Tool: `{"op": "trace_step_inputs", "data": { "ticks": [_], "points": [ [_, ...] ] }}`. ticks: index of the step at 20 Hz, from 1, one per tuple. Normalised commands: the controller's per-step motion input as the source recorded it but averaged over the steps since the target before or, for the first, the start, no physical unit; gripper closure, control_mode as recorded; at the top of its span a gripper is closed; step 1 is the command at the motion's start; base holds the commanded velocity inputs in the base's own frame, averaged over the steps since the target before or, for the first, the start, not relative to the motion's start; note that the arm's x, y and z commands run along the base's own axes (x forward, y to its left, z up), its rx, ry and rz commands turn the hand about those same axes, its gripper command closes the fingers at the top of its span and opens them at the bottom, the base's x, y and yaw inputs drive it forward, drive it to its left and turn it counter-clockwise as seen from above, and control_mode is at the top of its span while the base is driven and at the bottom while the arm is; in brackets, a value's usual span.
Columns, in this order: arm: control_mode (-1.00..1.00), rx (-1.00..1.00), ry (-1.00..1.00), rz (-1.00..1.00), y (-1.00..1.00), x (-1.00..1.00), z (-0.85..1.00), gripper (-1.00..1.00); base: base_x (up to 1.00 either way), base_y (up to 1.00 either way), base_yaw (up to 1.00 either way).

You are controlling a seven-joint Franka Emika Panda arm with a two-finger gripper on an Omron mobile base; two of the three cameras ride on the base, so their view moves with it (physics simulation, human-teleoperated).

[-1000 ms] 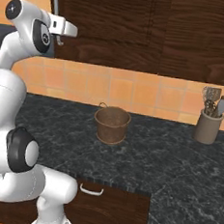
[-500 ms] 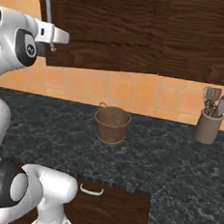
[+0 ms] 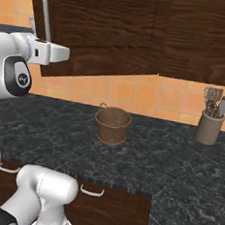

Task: Open the cabinet, pick up the bread from the cabinet and place it in the basket. Then move the basket to the dining counter.

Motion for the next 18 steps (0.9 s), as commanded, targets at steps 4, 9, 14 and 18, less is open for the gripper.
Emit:
{"op": "trace_step_inputs", "data": {
  "ticks": [4, 9, 14, 18],
  "points": [
    [-1.00, 0.21, -0.03, -0.11, -0.66, -1.00, 0.33, 1.00, 0.00, 0.00, 0.00],
    [-1.00, 0.20, 0.00, -0.09, -0.25, -1.00, 0.30, -1.00, 0.00, 0.00, 0.00],
    [-1.00, 0.02, 0.15, -0.02, 0.58, -1.00, 0.17, -1.00, 0.00, 0.00, 0.00],
    [-1.00, -0.39, 0.35, 0.00, 1.00, -0.56, 0.10, -1.00, 0.00, 0.00, 0.00]
  ]
}}
